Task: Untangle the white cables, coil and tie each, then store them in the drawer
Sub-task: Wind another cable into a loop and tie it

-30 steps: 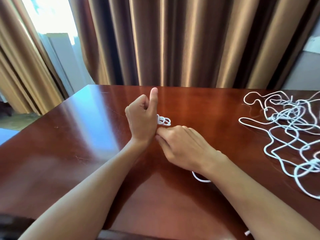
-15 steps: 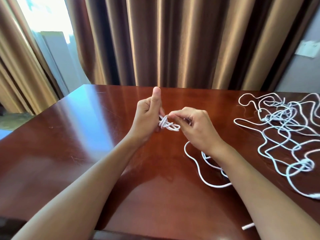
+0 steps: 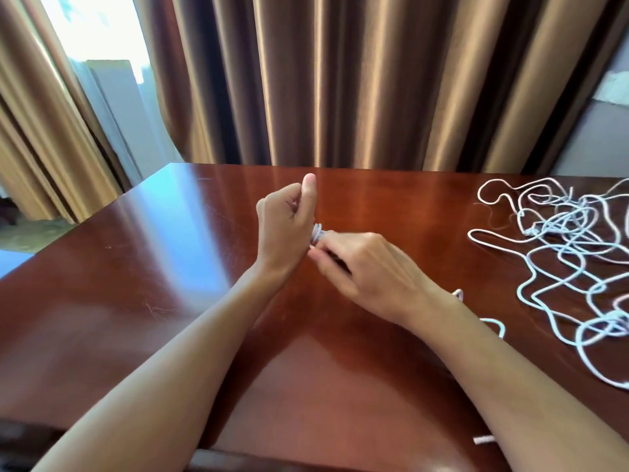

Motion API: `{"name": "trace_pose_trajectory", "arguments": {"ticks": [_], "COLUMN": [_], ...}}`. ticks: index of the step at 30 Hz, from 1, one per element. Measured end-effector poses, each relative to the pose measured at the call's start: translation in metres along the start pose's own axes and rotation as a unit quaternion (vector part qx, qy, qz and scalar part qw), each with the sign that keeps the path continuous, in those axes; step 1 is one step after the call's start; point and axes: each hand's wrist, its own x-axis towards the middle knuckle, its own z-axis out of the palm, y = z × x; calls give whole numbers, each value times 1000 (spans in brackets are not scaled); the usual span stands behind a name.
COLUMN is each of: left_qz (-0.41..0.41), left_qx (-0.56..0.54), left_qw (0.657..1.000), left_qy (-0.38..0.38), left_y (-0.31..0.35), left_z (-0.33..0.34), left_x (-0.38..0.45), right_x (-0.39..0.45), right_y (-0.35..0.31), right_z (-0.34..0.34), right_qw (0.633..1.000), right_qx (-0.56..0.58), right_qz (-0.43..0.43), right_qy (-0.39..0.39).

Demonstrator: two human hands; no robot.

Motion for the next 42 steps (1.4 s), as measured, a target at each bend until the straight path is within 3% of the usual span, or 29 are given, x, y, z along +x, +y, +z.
{"name": "trace_pose_trajectory", "arguments": {"ticks": [3,7,10,12,19,24,26,30,35,39,42], "left_qz": [11,-27,-74,-115,-237,-200,-135,-7,59,16,-53], "left_qx": [-11,-75,-143,-191,-289,-179,-106,-4,31,-42,-132], "left_qw": [996,964,959,954,926,962,983,1000,993,976,964], "left_qy": [-90,-253,-235,-202,-56,42,60,30,-96,-214,-224], "left_y": [0,6,14,17,17,1,-5,-4,-3,6,13], "left_z": [-1,-2,-1,-1,4,4,4,2,-4,-6,-6], "left_x": [0,-4,-7,-5,-4,-1,0,-1,3,4,-1], "right_x": [3,4,3,2,-2,0,0,0,3,1,0], "right_y": [10,23,24,27,18,-7,-14,-10,8,22,30], "right_z": [-10,-10,-10,-10,3,8,6,4,-4,-15,-15], "right_qw": [997,985,970,975,995,987,991,996,979,993,997], "right_qx": [59,139,197,178,11,-55,-50,-83,-175,-56,3], "right_qz": [31,73,101,93,94,73,44,-15,-48,9,42], "right_qy": [50,74,96,97,-36,-131,-112,-18,89,106,72]}}
